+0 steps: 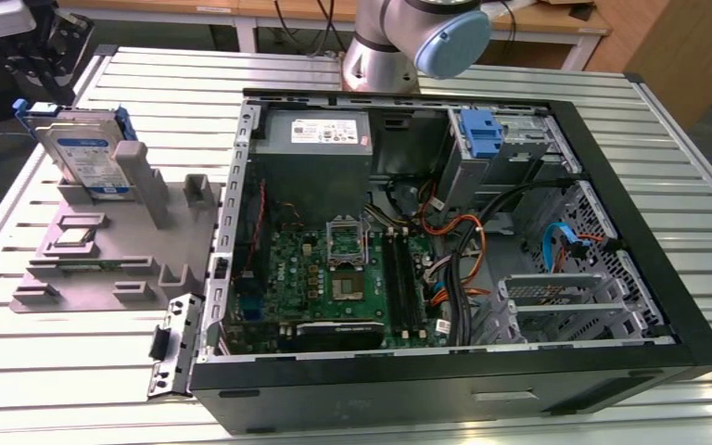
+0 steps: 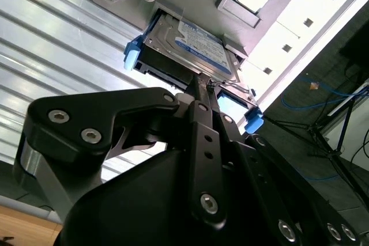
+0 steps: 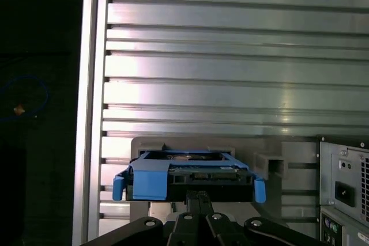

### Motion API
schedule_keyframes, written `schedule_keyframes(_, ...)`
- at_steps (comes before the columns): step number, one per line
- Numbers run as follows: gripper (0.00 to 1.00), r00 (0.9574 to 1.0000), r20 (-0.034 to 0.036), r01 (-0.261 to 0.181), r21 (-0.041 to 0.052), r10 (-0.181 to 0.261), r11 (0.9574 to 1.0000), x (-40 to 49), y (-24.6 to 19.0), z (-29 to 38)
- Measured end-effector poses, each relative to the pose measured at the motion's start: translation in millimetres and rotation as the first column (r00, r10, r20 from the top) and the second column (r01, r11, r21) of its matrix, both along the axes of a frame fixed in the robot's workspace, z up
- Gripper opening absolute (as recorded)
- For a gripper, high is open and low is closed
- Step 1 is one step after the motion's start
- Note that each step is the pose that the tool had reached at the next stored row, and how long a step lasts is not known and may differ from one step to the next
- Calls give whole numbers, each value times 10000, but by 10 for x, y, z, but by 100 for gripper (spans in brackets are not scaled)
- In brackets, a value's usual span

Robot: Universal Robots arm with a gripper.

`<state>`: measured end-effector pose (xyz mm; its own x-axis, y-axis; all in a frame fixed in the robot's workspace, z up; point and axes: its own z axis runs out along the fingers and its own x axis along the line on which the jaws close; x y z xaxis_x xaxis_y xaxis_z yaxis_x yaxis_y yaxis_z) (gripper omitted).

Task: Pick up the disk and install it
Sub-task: 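Pick up the disk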

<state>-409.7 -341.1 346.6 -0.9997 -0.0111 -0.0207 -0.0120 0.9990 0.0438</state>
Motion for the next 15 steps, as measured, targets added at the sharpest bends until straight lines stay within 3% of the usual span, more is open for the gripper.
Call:
schedule_keyframes(9, 10, 10000, 0, -34, 1, 34, 10000, 0, 0, 0)
schedule_keyframes(15, 10, 9994, 0, -343, 8, 343, 9994, 0, 0, 0)
